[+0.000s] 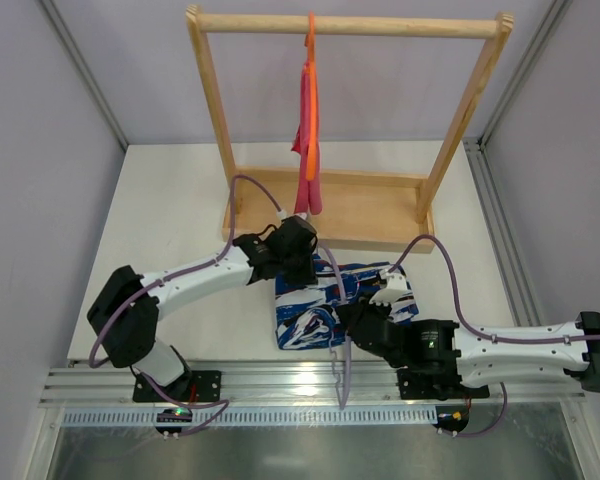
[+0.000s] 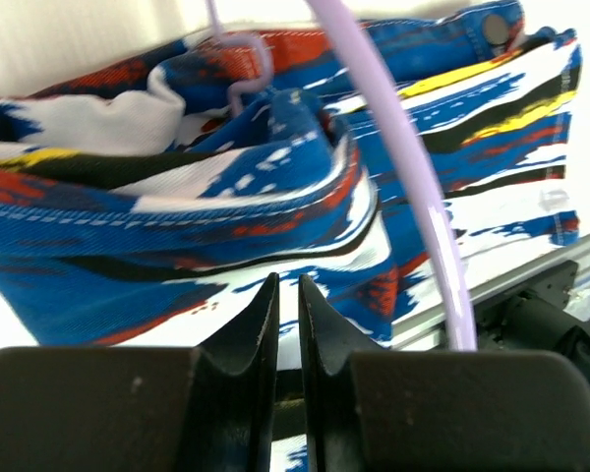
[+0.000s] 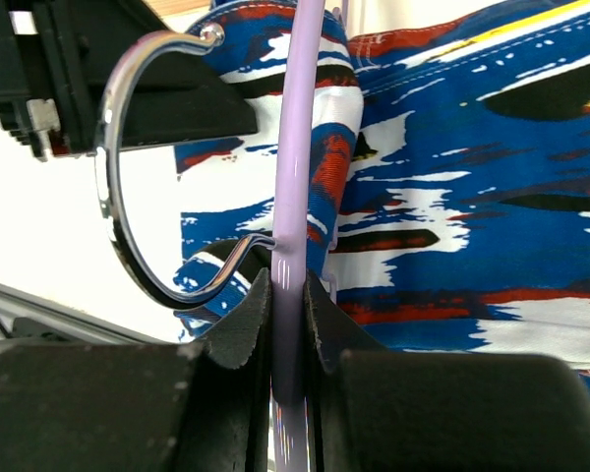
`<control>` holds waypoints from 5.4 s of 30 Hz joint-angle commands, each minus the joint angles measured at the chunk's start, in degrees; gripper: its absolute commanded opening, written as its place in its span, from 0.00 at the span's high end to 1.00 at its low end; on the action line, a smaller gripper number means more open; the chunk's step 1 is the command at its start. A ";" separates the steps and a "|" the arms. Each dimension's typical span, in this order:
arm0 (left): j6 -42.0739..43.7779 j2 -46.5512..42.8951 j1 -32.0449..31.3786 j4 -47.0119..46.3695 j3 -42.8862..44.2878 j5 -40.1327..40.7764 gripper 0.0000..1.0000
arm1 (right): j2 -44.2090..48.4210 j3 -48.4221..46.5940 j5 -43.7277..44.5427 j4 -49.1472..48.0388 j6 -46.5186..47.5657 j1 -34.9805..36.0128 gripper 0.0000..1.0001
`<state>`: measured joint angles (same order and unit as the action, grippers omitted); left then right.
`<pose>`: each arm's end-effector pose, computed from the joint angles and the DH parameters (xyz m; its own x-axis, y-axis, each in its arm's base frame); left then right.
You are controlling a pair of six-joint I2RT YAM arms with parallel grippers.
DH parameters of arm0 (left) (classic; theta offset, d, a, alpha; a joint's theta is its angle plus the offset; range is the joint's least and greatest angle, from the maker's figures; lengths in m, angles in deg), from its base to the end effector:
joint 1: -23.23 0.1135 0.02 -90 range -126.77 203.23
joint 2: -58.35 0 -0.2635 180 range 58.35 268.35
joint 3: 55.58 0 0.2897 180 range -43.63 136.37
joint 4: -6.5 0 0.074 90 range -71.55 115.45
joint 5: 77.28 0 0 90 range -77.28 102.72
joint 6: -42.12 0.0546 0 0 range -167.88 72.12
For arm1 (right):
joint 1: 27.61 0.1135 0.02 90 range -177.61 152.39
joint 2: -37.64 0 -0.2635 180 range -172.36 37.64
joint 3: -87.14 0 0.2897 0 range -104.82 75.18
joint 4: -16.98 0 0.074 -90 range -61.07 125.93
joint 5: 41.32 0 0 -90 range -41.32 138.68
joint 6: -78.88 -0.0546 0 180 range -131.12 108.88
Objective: Place the trousers on the hanger
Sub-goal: Place trousers on hanger
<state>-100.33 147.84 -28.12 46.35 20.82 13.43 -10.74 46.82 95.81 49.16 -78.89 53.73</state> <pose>0.2362 -0.2943 0.2088 -0.9192 -0.1199 -0.3751 0.0779 0.8783 -0.4718 0.0722 0.2082 0.1981 -0.5814 0.3652 -0.7270 -0.1325 0.8392 0.5275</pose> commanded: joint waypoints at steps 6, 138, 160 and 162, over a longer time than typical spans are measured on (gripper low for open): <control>1.11 -10.73 -0.50 3.58 -5.80 -2.88 0.91 | -1.98 -3.72 5.42 -0.19 -3.07 0.49 0.96; -6.88 -22.61 -15.44 -32.03 -27.00 8.16 0.45 | 1.89 5.16 4.11 -8.71 -3.16 13.40 0.92; -11.18 -20.85 -15.44 -19.29 -24.37 13.61 0.94 | 4.60 5.95 5.51 -7.31 -3.16 14.02 0.74; -11.45 -21.20 -15.44 -18.24 -24.37 14.14 1.00 | 6.10 6.03 6.21 -6.00 -3.16 14.02 0.69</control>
<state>-113.02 127.36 -43.90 22.88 -4.36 22.33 -6.95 52.66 99.90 41.95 -81.51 67.28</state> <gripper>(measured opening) 0.148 0.293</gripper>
